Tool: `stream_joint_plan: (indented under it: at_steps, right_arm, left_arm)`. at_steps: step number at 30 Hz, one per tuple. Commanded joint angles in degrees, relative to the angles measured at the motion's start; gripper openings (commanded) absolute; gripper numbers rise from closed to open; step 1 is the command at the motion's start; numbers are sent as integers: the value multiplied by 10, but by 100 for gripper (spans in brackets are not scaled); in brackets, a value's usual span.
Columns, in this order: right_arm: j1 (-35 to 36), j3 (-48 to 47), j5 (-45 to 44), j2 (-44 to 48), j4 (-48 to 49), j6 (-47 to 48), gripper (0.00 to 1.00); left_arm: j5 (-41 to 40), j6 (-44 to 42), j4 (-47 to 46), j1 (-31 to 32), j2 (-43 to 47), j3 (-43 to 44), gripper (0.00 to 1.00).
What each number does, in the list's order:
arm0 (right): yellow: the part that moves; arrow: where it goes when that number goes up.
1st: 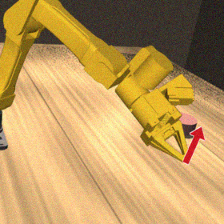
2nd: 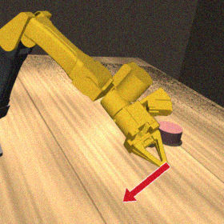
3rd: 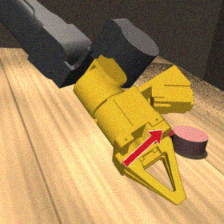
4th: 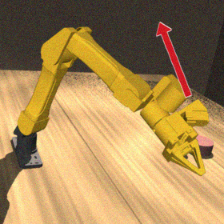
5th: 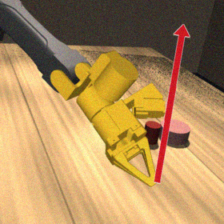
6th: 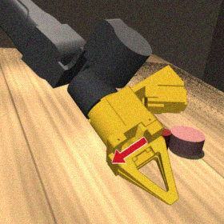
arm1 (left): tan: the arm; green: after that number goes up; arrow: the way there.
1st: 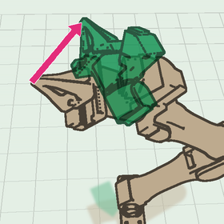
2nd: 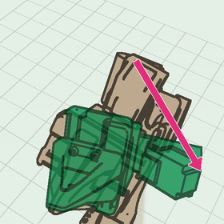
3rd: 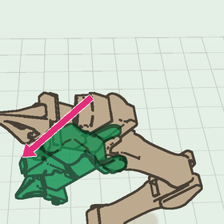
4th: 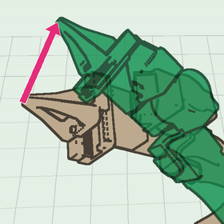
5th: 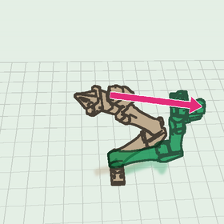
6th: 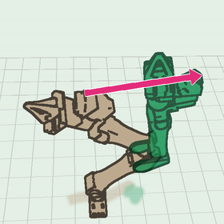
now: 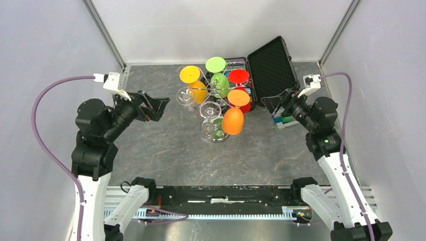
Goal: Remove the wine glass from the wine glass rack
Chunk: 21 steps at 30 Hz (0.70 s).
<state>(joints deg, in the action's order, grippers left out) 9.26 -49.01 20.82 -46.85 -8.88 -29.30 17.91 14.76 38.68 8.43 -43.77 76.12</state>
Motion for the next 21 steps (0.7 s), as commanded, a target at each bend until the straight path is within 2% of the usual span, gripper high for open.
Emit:
stream_joint_plan:
  at_steps: [1,7,11,18,21]
  right_arm:
    - [-2,37,93,27,198,-146,83]
    - [3,81,144,17,336,-256,84]
    - [21,90,143,3,377,-308,84]
    - [72,92,103,-30,382,-365,82]
    - [92,79,81,-46,330,-353,79]
  left_arm:
    - [69,33,-53,-2,9,-10,100]
    - [120,36,-81,-2,20,-28,100]
    - [137,37,-82,-1,23,-28,100]
    - [142,37,-82,-2,26,-32,100]
    - [139,35,-82,-1,26,-33,100]
